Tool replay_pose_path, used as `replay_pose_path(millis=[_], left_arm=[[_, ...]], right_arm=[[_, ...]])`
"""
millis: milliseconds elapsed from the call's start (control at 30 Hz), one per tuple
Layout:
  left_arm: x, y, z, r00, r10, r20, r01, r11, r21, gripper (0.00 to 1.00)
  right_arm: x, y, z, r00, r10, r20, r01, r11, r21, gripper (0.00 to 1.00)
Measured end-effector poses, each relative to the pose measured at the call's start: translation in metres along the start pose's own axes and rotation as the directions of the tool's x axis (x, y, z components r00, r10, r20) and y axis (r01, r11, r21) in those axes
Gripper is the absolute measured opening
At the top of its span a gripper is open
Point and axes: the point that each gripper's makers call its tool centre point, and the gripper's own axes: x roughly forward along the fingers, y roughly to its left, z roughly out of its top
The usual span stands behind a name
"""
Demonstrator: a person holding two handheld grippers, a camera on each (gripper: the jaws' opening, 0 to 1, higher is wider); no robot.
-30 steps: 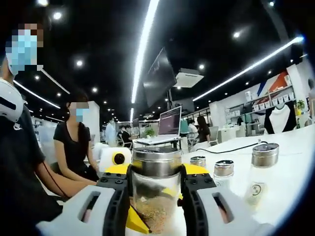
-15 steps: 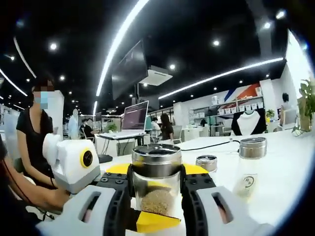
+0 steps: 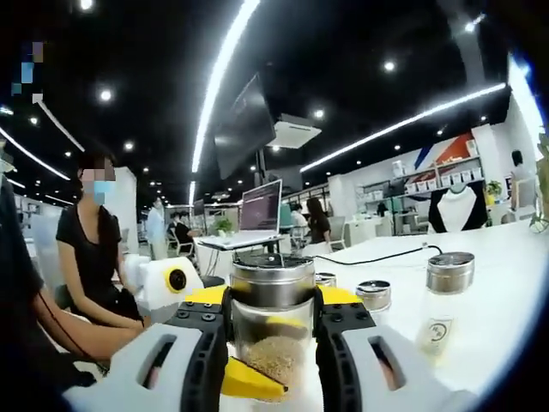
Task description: Rotate the seasoning bottle until the label or dispensing opening points toward the visible target arrow and the bottle remains upright within the marked orientation range
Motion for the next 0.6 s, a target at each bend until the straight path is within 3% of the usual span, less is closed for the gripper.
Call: replay_pose_path(millis=[133,200,367,400,467,600], left_arm=[[-0.001,-0.016,0.002,0.995,-0.096,0.017,0.097,0.995,-0.033,0.45],[0.001,-0.014,-0.002,0.996,-0.086,-0.007,0.085,0.996,-0.036,0.45],[0.002,-0.009,-0.013,0.996,-0.007,-0.092,0.007,1.0,-0.01,0.44],[0.002,-0.003,-0.015,0.994,0.034,-0.103,-0.033,0.999,0.015,0.44],[0.0,0.009,-0.019,0.985,0.121,-0.123,-0.112,0.991,0.08,0.44],[-0.003,0.02,-0.022,0.966,0.213,-0.144,-0.194,0.972,0.136,0.44]], right_arm=[[-0.01,0.009,0.006,0.996,0.076,0.048,-0.076,0.997,0.003,0.36],[-0.011,0.01,0.001,0.996,0.074,0.043,-0.074,0.997,0.0,0.36],[-0.008,0.008,-0.008,0.999,0.041,0.031,-0.039,0.997,-0.06,0.36],[-0.007,0.006,-0.009,0.999,0.026,0.027,-0.024,0.996,-0.081,0.36],[-0.004,0.002,-0.013,1.0,-0.018,0.011,0.02,0.994,-0.106,0.35],[0.001,-0.004,-0.019,0.998,-0.069,0.014,0.07,0.992,-0.106,0.35]])
